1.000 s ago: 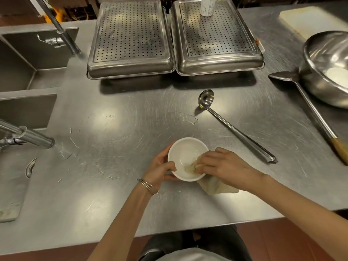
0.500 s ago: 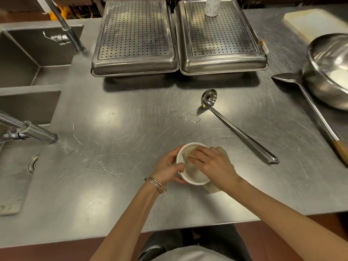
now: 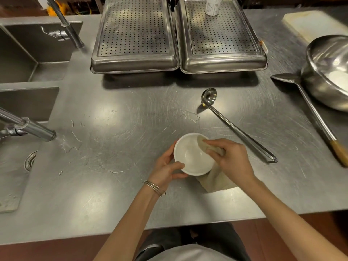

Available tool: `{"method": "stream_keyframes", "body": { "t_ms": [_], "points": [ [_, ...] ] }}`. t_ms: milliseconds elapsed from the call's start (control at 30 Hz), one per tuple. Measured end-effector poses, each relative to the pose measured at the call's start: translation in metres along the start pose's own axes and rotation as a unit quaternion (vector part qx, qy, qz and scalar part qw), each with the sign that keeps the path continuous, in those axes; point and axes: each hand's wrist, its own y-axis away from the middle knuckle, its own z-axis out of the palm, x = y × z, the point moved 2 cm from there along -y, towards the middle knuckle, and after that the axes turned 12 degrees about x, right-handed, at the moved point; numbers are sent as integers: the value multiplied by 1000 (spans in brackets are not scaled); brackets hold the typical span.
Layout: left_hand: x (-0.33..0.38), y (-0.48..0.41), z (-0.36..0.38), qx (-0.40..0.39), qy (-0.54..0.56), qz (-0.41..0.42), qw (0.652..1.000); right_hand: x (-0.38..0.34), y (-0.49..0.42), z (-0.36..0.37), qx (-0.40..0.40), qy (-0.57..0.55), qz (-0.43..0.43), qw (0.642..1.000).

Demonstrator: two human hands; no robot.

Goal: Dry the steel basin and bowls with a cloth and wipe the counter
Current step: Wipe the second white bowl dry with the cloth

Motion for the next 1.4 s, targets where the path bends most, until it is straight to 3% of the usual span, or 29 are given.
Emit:
{"method": "stream_keyframes", "body": {
  "t_ms": [67, 167, 333, 467, 600, 700, 767, 867, 900, 1000, 1133, 1267, 1333, 1400],
  "points": [
    [0, 3, 0, -19, 17, 2, 1000, -8, 4, 15, 54, 42, -12, 998],
    [4, 5, -3, -37, 12, 15, 999, -21, 6, 31, 35, 41, -28, 998],
    [18, 0, -6, -68, -84, 58, 993, -24, 11, 32, -109, -46, -12, 993],
    [20, -4, -10, -88, -100, 49, 990, -18, 6, 31, -260, -79, 34, 962],
    [9, -5, -12, -93, -72, 12, 993, -10, -5, 25, -400, 105, -44, 909],
    [3, -9, -15, -78, -40, -27, 996, -5, -11, 15, -442, 213, -128, 862],
    [0, -11, -17, -77, -36, -47, 995, -9, -18, 10, -396, 252, -195, 861],
    [-1, -8, -12, -70, -68, -63, 993, -9, -17, 18, -188, 208, -353, 893],
    [-1, -7, -9, -66, -81, -66, 992, -7, -13, 22, -144, 184, -394, 889],
    [3, -6, -4, -44, -96, -65, 992, 10, 2, 34, -108, 215, -451, 860],
    [5, -13, -4, 46, -54, -51, 996, 31, 29, 49, -209, 302, -368, 854],
    [-6, -18, 1, 81, -47, -53, 994, 37, 23, 28, -289, 103, -139, 942],
    [-15, -21, 2, 77, -47, -61, 994, 39, 18, 8, -253, -31, -10, 967],
    [-22, -25, 5, 73, -47, -63, 994, 47, 17, -6, -144, -93, 57, 984]
  ]
}}
